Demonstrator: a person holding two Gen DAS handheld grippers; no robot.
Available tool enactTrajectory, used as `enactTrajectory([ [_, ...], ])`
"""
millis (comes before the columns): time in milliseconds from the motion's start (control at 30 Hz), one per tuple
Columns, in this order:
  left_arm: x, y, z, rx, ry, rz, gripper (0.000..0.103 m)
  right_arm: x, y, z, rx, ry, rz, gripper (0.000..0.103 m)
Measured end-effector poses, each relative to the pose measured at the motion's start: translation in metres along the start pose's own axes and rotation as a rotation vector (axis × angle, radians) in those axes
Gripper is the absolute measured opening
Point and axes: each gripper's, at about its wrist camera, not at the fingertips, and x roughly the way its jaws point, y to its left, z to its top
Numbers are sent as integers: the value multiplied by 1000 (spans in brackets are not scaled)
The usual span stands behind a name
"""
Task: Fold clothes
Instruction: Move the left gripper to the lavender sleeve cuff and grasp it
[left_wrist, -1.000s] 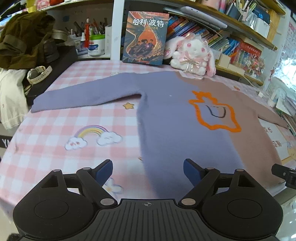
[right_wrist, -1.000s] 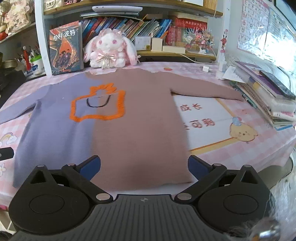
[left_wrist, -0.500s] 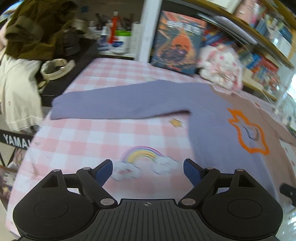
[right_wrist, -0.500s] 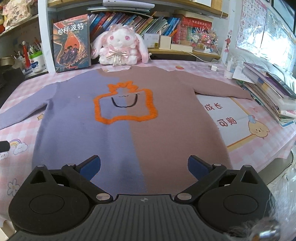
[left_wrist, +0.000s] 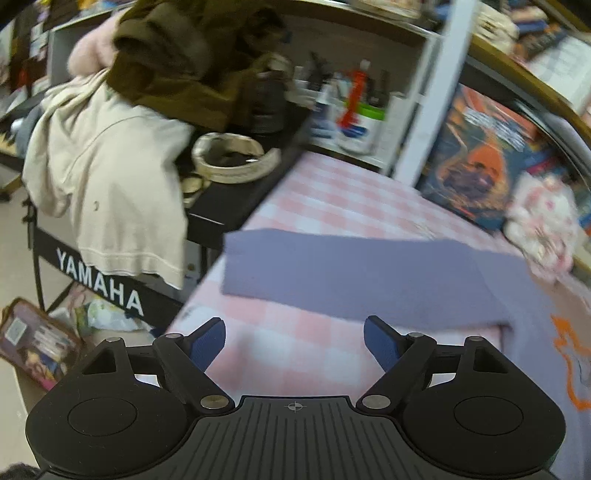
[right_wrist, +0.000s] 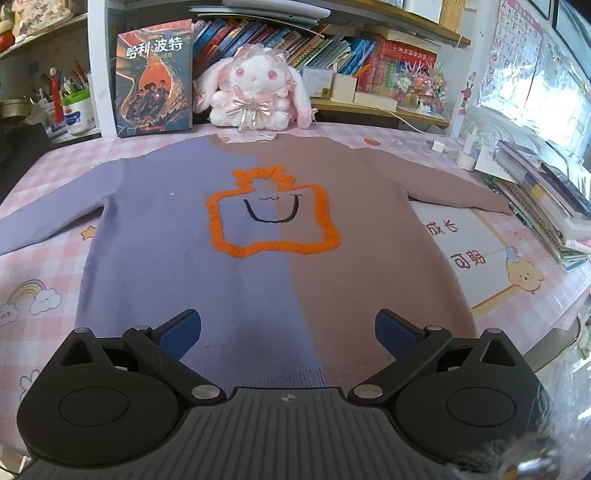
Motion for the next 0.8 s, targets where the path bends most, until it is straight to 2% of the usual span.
enactTrajectory([
  [133,18,17,10,-104,3,-4,75,1,-5,1,17,4,-27,102],
  [200,27,25,12,-169,15,-7,65,2,-7,1,24,6,-41,102],
  [367,40,37,18,-269,-28,-42,51,1,-15,1,37,12,-73,102],
  [700,63,15,26,-291,-27,-120,51,5,-21,4,43,24,-98,101],
  [800,63,16,31,-315,-17,-93,47,6,-20,5,38,23,-97,102],
])
